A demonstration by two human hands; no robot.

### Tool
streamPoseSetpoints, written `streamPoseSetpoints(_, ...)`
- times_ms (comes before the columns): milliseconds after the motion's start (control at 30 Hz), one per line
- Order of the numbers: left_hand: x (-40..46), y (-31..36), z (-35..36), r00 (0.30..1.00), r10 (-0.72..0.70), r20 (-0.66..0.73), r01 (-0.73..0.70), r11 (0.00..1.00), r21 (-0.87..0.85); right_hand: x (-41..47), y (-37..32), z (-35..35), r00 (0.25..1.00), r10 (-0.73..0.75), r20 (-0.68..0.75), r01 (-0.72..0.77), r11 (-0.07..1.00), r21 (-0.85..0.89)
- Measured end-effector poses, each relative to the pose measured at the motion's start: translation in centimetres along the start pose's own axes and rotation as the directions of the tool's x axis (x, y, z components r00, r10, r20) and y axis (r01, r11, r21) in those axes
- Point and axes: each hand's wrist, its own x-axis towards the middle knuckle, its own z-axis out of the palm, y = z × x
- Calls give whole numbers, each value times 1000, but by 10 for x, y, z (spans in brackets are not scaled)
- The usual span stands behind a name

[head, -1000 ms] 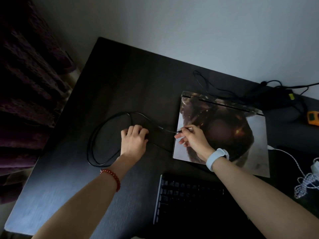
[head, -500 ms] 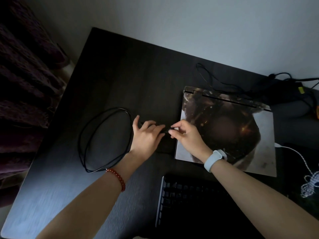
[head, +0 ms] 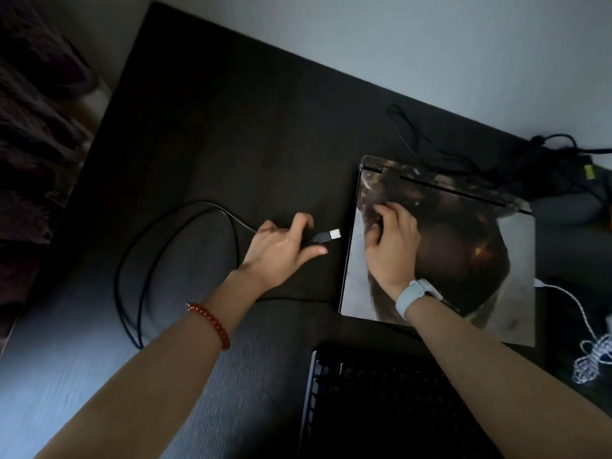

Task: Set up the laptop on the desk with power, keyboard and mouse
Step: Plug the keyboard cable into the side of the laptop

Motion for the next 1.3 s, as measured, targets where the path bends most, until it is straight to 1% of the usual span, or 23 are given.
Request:
streamPoseSetpoints(33, 2, 0, -1, 1000, 25, -4, -25, 1000, -9, 1, 0, 2, 1000, -8, -16, 7, 1000, -5)
streamPoseSetpoints(100, 8, 0, -4, 995, 78, -61, -80, 996, -37, 1, 0, 7, 999, -15, -46, 15, 1000, -13)
streamPoseSetpoints(167, 13, 0, -6, 991, 99, -94, -103, 994, -36, 1, 1, 11, 998, -14, -67, 13, 1000, -23)
streamPoseSetpoints(267, 19, 4, -5, 992, 101, -73, -104, 994, -35, 0, 2, 16, 997, -3, -79, 1, 999, -32)
streamPoseSetpoints(367, 21, 7, -2, 984, 147, -102, -150, 988, -27, 0, 2, 19, 995, 14, -95, -18, 999, -47)
streamPoseSetpoints(500, 23, 5, 1, 981, 157, -111, -161, 986, -30, 0, 1, 21, 995, 35, -99, -41, 997, -67)
streamPoseSetpoints(633, 22, 5, 3, 972, 213, -101, -216, 976, -16, 0, 0, 21, 994, 42, -101, -49, 996, -74)
streamPoseSetpoints(767, 17, 7, 10, 974, 205, -100, -209, 977, -35, 0, 3, 24, 993, 35, -109, -42, 997, -63)
streamPoseSetpoints(967, 17, 13, 13, 981, 150, -122, -155, 987, -32, 0, 3, 24, 992, 40, -116, -49, 996, -72)
streamPoseSetpoints(1300, 11, 14, 19, 979, 164, -120, -168, 985, -28, 0, 7, 28, 992, 19, -126, -28, 997, -77)
